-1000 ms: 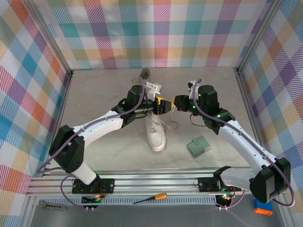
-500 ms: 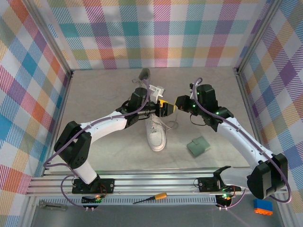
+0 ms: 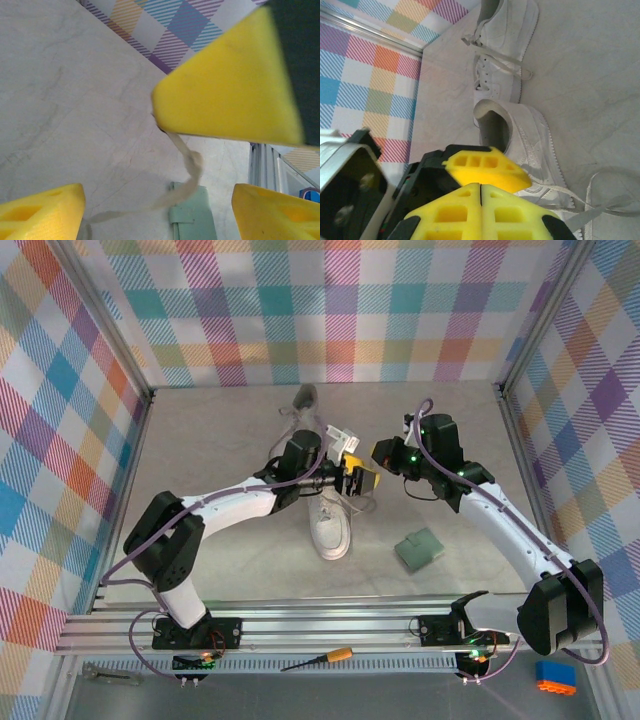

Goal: Tie the shoes

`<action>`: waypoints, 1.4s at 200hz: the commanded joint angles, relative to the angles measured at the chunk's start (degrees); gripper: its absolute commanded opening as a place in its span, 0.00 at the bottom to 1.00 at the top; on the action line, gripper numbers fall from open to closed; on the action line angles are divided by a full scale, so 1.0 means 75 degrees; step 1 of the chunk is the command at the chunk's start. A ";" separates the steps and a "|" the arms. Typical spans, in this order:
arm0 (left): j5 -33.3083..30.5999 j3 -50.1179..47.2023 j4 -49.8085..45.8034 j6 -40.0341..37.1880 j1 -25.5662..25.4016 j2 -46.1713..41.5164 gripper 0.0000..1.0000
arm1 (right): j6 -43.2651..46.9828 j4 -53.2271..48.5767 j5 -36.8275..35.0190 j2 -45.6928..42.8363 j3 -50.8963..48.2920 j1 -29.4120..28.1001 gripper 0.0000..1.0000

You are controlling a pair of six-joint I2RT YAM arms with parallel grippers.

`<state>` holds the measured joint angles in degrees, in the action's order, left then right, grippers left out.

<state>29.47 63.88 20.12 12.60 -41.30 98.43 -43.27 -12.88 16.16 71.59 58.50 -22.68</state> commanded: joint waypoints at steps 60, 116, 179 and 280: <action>-0.0986 0.0679 0.0207 0.0403 -0.0059 0.0431 0.05 | 0.0245 -0.0282 -0.0149 -0.0042 0.0150 -0.0012 0.05; -0.2438 0.1080 -0.0990 0.0624 0.0027 0.0593 0.00 | 0.1118 -0.1741 -0.2693 -0.1358 -0.1003 -0.0117 0.28; -0.2450 0.1628 -0.1762 0.0656 0.0250 0.0837 0.00 | 0.0371 -0.2458 -0.3483 -0.0506 -0.1988 -0.2831 0.27; -0.2208 0.1163 -0.1407 0.0779 0.0500 0.0529 0.00 | -0.0339 -0.1228 -0.3948 0.2113 -0.1621 -0.3773 0.27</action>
<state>11.94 73.80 8.08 17.39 -38.06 104.42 -44.42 -25.56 -11.57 85.41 44.69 -50.61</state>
